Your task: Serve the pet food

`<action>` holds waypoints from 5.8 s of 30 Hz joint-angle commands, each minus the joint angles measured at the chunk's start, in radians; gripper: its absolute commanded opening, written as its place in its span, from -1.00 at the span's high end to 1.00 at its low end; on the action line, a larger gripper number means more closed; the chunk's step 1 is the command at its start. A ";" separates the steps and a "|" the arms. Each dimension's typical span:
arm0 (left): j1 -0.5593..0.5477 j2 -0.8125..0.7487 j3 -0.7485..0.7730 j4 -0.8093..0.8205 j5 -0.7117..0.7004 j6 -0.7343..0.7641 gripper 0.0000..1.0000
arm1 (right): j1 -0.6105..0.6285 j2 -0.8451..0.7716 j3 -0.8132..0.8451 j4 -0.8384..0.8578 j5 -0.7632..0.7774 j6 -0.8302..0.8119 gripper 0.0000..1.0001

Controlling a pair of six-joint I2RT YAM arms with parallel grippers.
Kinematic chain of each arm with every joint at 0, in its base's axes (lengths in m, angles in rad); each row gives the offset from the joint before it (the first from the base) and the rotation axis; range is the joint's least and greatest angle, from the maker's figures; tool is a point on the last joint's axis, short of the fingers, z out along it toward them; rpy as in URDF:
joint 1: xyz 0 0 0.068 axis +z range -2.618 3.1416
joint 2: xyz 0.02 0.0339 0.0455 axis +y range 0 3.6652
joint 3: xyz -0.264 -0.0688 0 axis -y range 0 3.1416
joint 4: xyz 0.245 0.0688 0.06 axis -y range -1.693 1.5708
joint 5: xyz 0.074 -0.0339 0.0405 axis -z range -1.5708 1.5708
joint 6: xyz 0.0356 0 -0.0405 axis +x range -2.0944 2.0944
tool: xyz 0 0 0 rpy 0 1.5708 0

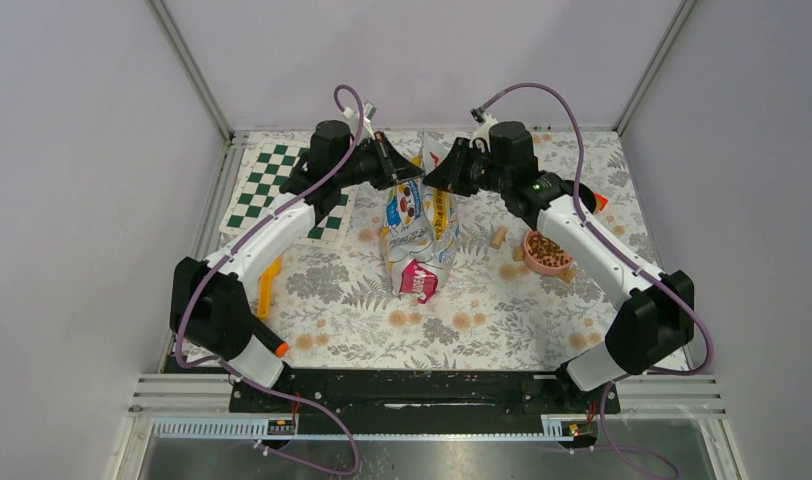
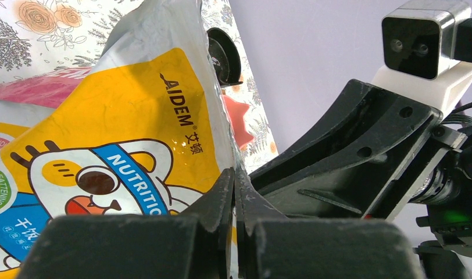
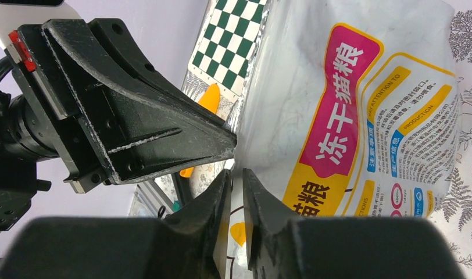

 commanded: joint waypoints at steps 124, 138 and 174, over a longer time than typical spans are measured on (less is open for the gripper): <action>-0.102 0.062 0.208 -0.348 -0.173 0.313 0.61 | 0.172 0.145 0.334 -0.496 0.414 -0.341 0.40; -0.071 -0.022 0.390 -0.582 -0.460 0.458 1.00 | 0.175 0.033 0.427 -0.574 0.681 -0.390 1.00; 0.219 -0.394 0.073 -0.669 -0.584 0.415 -0.41 | 0.144 -0.274 0.250 -0.542 0.641 -0.361 -0.67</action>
